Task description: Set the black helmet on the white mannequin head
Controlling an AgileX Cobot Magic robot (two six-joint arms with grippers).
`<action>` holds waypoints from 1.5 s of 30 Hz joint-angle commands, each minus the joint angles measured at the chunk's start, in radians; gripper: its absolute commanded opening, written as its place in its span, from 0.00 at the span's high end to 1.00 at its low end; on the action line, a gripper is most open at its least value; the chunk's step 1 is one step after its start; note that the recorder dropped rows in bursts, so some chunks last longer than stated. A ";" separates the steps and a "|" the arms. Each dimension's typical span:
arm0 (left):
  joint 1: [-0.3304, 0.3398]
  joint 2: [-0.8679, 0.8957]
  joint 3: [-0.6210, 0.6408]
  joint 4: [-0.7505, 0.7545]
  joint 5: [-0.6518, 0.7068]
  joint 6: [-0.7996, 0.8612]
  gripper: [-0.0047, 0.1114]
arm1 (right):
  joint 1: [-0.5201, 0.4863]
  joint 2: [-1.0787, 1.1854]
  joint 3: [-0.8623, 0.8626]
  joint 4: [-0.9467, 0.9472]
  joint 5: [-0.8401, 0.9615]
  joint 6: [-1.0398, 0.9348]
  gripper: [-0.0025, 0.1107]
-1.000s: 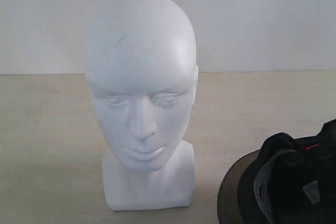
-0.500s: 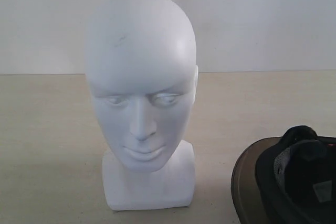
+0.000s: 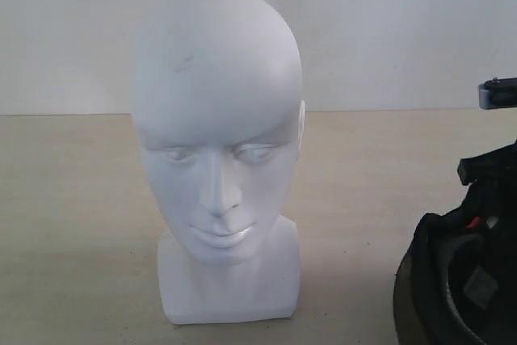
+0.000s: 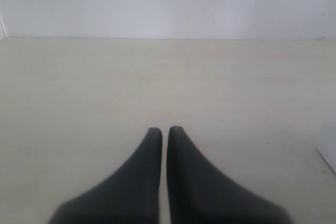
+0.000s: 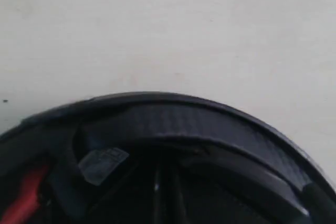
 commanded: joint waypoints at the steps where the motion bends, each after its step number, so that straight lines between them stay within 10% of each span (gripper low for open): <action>1: -0.003 -0.003 -0.001 -0.003 -0.002 -0.006 0.92 | -0.003 0.023 -0.044 0.091 -0.020 -0.075 0.98; 45: -0.003 -0.003 -0.001 -0.003 -0.002 -0.006 0.92 | -0.003 -0.045 -0.051 0.163 0.054 -0.205 0.98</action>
